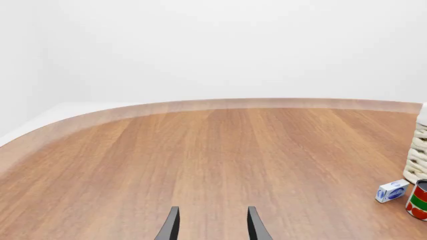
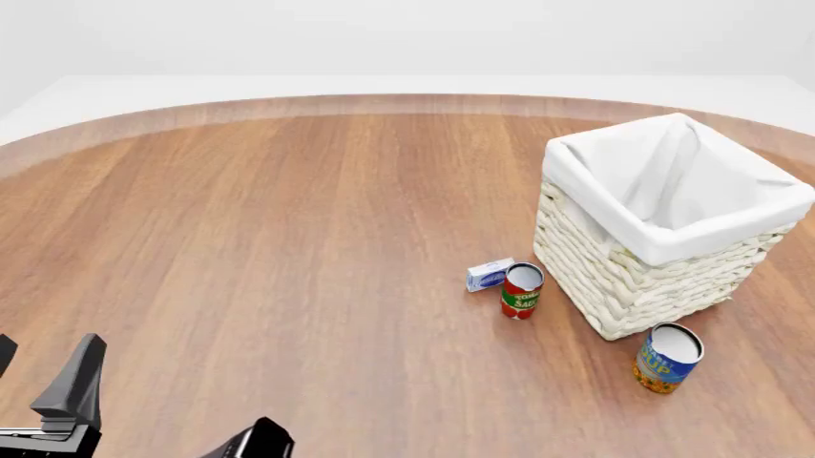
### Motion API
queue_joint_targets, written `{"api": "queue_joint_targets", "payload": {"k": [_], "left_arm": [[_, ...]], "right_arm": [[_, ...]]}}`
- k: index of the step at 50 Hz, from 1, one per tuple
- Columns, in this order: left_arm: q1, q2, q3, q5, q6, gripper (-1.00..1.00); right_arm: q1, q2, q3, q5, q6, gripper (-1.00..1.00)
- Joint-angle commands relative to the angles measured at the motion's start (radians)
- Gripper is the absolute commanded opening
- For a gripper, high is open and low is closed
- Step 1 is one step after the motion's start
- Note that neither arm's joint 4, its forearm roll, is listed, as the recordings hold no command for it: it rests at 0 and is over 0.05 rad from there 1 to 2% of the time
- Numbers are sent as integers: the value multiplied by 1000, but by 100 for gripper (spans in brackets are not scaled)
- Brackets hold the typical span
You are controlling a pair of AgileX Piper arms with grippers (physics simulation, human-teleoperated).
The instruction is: Pick up the ketchup, and put it in the basket.
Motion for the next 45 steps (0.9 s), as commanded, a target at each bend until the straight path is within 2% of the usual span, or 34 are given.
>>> {"api": "queue_joint_targets", "payload": {"k": [1, 20, 45], "left_arm": [[0, 0, 0, 0, 0, 100], [0, 0, 0, 0, 0, 100], [0, 0, 0, 0, 0, 100]], "right_arm": [[14, 17, -14, -6, 18, 100], [28, 42, -41, -5, 28, 100], [3, 59, -61, -17, 86, 100]]}}
